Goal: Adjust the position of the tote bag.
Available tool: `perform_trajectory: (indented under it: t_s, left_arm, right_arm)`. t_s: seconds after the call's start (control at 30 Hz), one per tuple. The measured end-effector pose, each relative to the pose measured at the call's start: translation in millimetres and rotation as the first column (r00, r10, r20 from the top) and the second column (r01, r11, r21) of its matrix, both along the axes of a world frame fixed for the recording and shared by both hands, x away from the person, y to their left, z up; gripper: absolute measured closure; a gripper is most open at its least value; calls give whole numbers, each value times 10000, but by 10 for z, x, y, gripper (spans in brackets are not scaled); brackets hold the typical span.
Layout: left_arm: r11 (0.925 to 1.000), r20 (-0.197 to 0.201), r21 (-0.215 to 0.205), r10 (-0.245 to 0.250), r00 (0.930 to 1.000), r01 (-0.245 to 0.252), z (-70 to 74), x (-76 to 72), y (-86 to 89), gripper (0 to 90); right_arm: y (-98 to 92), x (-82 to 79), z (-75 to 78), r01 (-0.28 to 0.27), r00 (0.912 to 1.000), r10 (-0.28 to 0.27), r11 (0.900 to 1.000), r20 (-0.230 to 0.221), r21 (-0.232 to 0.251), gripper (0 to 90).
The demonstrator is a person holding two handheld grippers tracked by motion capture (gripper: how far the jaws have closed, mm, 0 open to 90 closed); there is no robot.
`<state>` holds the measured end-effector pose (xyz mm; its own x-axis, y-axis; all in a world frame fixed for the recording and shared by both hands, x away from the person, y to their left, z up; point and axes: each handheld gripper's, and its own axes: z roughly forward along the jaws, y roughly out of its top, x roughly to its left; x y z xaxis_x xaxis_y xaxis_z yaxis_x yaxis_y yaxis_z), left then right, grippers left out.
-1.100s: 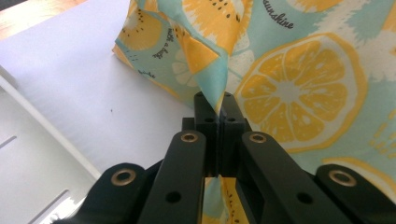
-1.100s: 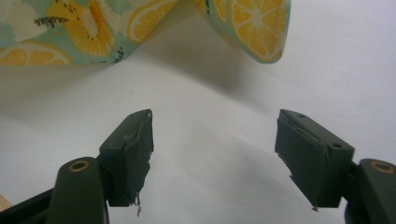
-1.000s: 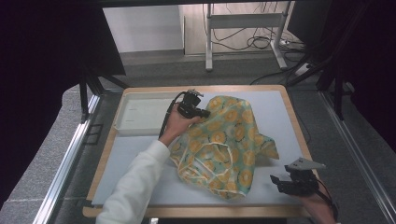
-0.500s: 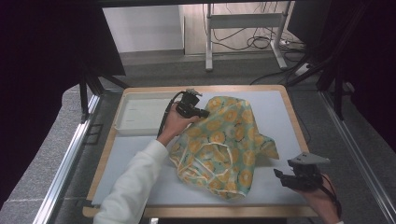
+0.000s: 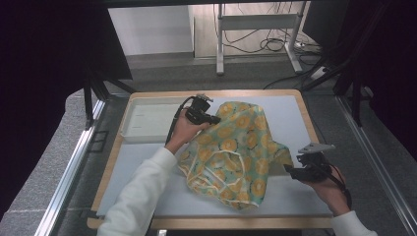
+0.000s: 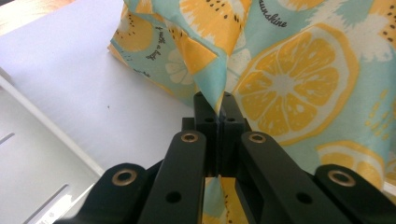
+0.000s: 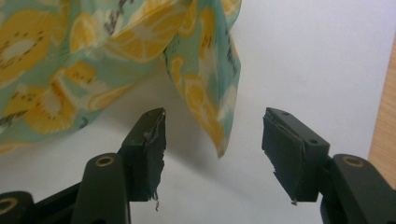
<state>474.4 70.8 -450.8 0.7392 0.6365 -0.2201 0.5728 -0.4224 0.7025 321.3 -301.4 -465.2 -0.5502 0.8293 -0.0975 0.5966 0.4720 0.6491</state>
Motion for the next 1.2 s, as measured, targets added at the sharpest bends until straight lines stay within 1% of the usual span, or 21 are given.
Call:
perform_trajectory:
  t_s: [0.03, 0.13, 0.27, 0.37, 0.47, 0.53, 0.57, 0.6, 0.63, 0.67, 0.73, 0.83, 0.93, 1.03, 1.1, 1.17, 1.2]
  left_arm:
    - [10000, -9, -10, 1, 10000, -1, -1, 0, 0, 897]
    - [10000, -29, -16, -20, 10000, 20, -3, 0, 8, 897]
    - [10000, -42, -81, -19, 10000, 19, -7, -2, 29, 896]
    - [9999, -77, -127, -8, 10000, 7, -7, -9, 48, 897]
    - [9998, -123, -192, -45, 9999, 43, -6, -24, 68, 897]
    - [9995, -200, -306, -105, 9997, 99, -1, -47, 91, 897]
    - [9994, -206, -335, -134, 9997, 127, 1, -58, 101, 897]
    - [9993, -181, -348, -159, 9997, 152, 4, -74, 114, 897]
    - [9991, -160, -392, -172, 9997, 165, 7, -106, 140, 897]
    - [9991, -160, -392, -172, 9997, 165, 7, -106, 140, 897]
    - [9988, -174, -458, -189, 9997, 181, 9, -137, 170, 897]
    - [9985, -175, -517, -184, 9997, 175, 6, -151, 185, 897]
    - [9987, -190, -485, -195, 9996, 186, 11, -162, 205, 897]
    - [9982, -201, -562, -210, 9996, 198, 22, -184, 224, 897]
    - [9978, -195, -629, -212, 9996, 199, 31, -203, 236, 897]
    - [9979, -196, -605, -232, 9995, 220, 47, -224, 255, 897]
    - [9975, -216, -670, -252, 9994, 237, 54, -235, 266, 897]
  right_arm:
    - [0, 0, 0, 0, 10000, 0, 10000, 0, 0, 400]
    - [29, 74, 4, -10, 10000, 10, 10000, -60, -88, 420]
    - [65, 137, -1, -192, 9996, 190, 9998, -200, -89, 508]
    - [80, 185, -17, -249, 9993, 248, 9997, -285, -37, 667]
    - [97, 234, -32, -436, 9983, 433, 9990, -386, -70, 831]
    - [98, 264, -32, -491, 9979, 488, 9988, -421, -69, 877]
    - [86, 301, -24, -464, 9979, 460, 9989, -449, -94, 885]
    - [86, 301, -24, -464, 9979, 460, 9989, -449, -94, 885]
    - [54, 339, -15, -398, 9981, 396, 9992, -479, -29, 888]
    - [54, 339, -15, -398, 9981, 396, 9992, -479, -29, 888]
    - [-1, 381, -8, -234, 9985, 237, 9997, -493, 52, 890]
    - [-31, 397, -11, -141, 9986, 150, 9997, -511, 176, 890]
    - [-53, 406, -12, -76, 9987, 89, 9996, -508, 264, 890]
    - [-67, 415, -12, -77, 9989, 89, 9996, -459, 275, 890]
    - [-76, 429, -9, -55, 9988, 73, 9993, -487, 362, 890]
    - [-87, 445, -8, -27, 9990, 43, 9994, -456, 341, 890]
    - [-95, 458, -3, -37, 9987, 55, 9994, -498, 356, 890]
